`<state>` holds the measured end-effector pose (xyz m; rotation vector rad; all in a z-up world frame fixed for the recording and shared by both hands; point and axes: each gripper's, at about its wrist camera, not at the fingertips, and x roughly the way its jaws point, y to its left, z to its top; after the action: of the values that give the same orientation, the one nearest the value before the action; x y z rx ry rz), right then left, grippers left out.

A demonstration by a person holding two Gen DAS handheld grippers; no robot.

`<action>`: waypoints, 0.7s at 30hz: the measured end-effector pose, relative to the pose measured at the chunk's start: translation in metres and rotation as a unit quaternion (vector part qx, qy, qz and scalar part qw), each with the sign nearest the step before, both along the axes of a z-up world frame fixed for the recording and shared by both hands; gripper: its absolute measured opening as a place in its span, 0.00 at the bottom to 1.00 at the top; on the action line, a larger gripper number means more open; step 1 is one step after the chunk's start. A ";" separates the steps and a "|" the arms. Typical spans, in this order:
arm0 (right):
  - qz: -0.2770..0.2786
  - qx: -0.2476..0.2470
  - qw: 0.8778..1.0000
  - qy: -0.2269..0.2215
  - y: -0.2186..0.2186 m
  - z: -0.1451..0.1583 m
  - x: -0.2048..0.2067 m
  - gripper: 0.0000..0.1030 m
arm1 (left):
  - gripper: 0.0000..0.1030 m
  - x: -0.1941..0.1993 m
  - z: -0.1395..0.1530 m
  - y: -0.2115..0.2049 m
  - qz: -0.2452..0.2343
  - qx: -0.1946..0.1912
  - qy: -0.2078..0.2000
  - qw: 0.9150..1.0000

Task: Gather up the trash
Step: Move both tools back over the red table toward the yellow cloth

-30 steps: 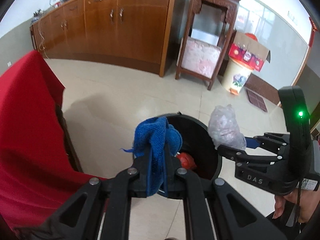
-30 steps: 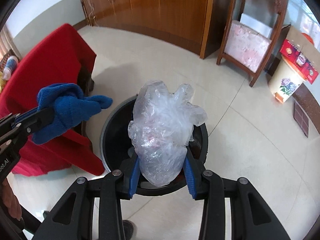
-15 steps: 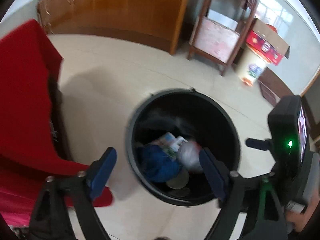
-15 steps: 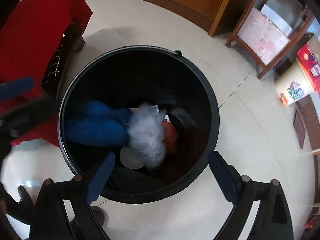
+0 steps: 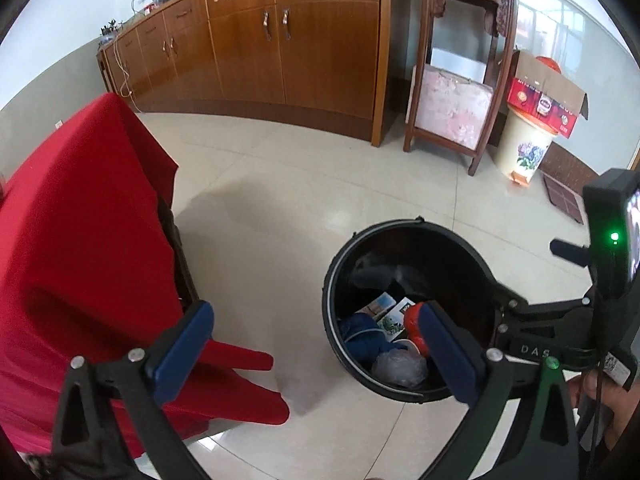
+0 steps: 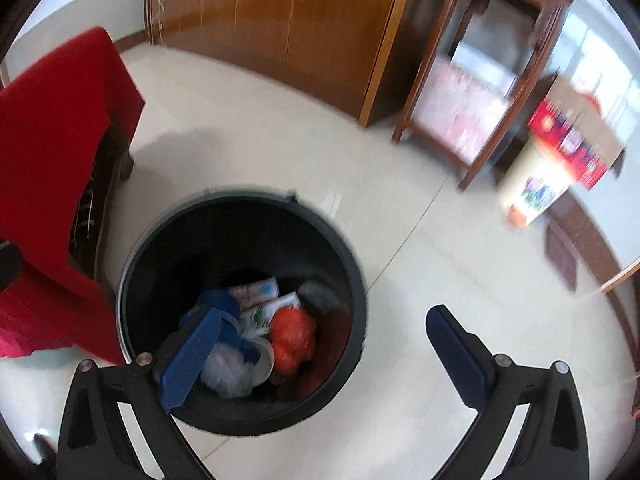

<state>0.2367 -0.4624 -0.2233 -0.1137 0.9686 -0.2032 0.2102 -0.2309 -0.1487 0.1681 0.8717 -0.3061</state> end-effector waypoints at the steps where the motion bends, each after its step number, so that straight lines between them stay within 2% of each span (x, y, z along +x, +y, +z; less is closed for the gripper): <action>1: 0.001 -0.001 1.000 -0.016 0.002 0.007 -0.003 1.00 | 1.00 0.000 0.004 0.000 0.000 -0.001 -0.004 1.000; 4: -0.007 0.005 0.998 -0.055 0.007 0.027 -0.009 1.00 | 1.00 -0.003 0.016 0.007 -0.003 -0.007 -0.018 1.000; 8: -0.014 0.046 0.997 -0.066 0.015 0.045 -0.017 1.00 | 1.00 -0.011 0.035 0.025 0.001 -0.016 -0.036 0.999; 12: 0.000 0.086 0.993 -0.082 0.041 0.064 -0.027 1.00 | 1.00 -0.018 0.047 0.050 0.013 -0.029 -0.044 0.998; 18: 0.031 0.130 0.985 -0.108 0.091 0.085 -0.030 1.00 | 1.00 -0.029 0.066 0.099 0.060 -0.041 -0.076 0.994; 21: 0.043 0.126 0.987 -0.094 0.118 0.097 -0.025 1.00 | 1.00 -0.034 0.076 0.133 0.094 -0.055 -0.091 0.990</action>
<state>0.2115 -0.3439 -0.1260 0.0954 0.7913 -0.0103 0.1763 -0.0983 -0.0723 0.0113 0.6830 -0.1591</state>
